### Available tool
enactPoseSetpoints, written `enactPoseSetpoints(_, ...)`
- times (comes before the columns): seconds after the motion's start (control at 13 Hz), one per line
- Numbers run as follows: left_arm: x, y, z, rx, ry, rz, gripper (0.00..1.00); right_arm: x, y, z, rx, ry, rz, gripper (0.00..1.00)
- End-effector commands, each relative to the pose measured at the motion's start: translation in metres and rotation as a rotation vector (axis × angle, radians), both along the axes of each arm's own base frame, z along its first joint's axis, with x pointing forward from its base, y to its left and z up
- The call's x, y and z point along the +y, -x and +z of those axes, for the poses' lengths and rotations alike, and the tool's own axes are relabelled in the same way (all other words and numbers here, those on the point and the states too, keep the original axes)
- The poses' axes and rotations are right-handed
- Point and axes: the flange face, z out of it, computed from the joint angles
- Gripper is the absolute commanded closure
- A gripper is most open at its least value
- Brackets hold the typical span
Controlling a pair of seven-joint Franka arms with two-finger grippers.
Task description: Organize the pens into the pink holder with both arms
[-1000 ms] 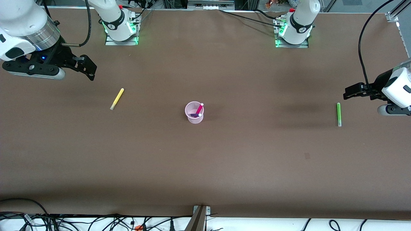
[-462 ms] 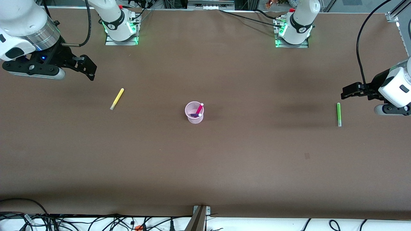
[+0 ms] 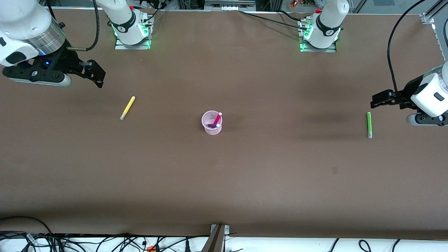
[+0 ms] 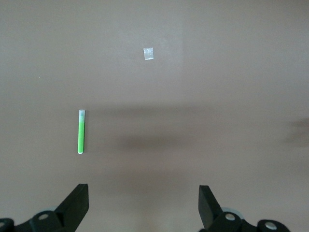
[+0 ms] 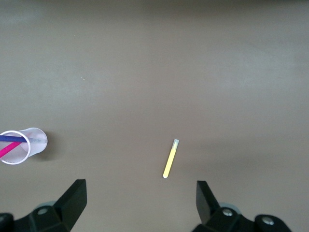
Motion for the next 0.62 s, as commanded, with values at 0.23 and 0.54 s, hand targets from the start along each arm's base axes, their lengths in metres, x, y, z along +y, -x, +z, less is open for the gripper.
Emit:
enactPoseSetpoints(0.23,-0.011,0.007,0.004,-0.003,-0.02,-0.017,0.0,0.0,0.0,0.004,-0.007,0.017,-0.008,0.0)
enactPoseSetpoints(0.54,-0.017,0.008,0.004,-0.005,-0.027,-0.038,0.0,0.0,0.0,0.004,-0.007,0.017,-0.008,0.0)
